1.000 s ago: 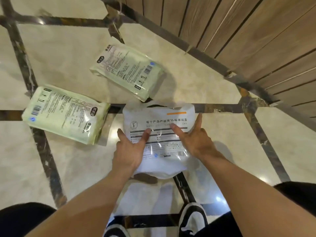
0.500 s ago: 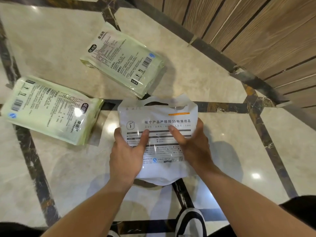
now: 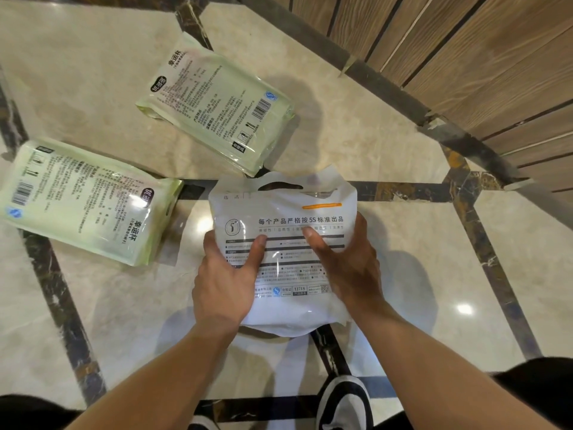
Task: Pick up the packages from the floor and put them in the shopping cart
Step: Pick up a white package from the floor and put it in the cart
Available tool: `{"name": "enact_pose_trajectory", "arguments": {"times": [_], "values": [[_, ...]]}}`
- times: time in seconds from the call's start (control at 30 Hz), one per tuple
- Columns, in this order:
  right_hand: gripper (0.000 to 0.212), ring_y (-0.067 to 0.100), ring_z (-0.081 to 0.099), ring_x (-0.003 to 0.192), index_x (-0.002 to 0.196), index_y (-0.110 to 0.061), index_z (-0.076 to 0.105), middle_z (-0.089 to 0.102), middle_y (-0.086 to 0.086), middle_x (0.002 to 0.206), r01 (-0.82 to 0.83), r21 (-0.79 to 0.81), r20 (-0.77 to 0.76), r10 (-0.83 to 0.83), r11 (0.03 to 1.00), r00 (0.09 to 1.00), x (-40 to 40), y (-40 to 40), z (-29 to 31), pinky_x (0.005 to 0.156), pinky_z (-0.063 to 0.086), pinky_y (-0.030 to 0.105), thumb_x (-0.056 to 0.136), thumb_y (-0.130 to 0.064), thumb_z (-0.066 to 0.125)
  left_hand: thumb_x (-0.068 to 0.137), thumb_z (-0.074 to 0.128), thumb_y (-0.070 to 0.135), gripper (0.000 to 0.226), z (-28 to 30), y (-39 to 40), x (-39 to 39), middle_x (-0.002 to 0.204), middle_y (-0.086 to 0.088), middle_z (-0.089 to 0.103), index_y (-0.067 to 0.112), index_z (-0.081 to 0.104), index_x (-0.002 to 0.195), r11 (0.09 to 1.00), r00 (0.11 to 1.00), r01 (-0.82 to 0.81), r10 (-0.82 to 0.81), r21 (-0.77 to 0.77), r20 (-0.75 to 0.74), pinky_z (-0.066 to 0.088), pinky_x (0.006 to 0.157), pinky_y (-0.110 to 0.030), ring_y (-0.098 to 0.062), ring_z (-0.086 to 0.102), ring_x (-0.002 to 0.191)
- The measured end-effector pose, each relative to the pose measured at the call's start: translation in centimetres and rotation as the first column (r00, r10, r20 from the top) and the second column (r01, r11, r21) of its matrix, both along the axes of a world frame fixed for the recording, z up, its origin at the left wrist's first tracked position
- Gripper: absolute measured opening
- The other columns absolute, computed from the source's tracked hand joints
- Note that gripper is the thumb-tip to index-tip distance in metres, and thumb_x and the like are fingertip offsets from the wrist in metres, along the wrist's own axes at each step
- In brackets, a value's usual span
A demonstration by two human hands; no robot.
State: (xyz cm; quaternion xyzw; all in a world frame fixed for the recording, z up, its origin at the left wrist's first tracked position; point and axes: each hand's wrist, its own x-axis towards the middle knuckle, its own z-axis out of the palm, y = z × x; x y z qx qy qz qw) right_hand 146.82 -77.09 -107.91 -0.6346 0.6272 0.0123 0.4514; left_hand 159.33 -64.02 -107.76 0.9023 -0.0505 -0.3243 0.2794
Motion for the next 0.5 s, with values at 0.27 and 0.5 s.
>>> {"name": "enact_pose_trajectory", "arguments": {"times": [0.27,0.5], "values": [[0.075,0.022,0.070,0.108,0.137,-0.035,0.050,0.071,-0.010,0.109,0.052,0.043,0.036,-0.054,0.998,0.998,0.6,-0.6,1.8,0.095,0.055,0.037,0.079,-0.073,0.077,0.082,0.054,0.082,0.078,2.2,-1.0,0.3,0.113,-0.009,0.071,0.018,0.051,0.127,0.999,0.999,-0.022,0.023,0.044,-0.023,0.049,0.084,-0.042,-0.039,0.068,0.105],[0.081,0.023,0.070,0.113,0.144,-0.032,0.046,0.069,-0.014,0.108,0.109,0.067,0.109,-0.116,0.992,0.987,0.3,-2.3,13.5,0.100,0.055,0.038,0.079,-0.069,0.079,0.070,0.051,0.093,0.093,13.6,-1.8,1.6,0.114,0.004,0.073,0.026,0.058,0.134,0.997,0.998,0.026,-0.021,-0.072,0.058,0.055,0.095,-0.044,-0.026,0.069,0.109]]}}
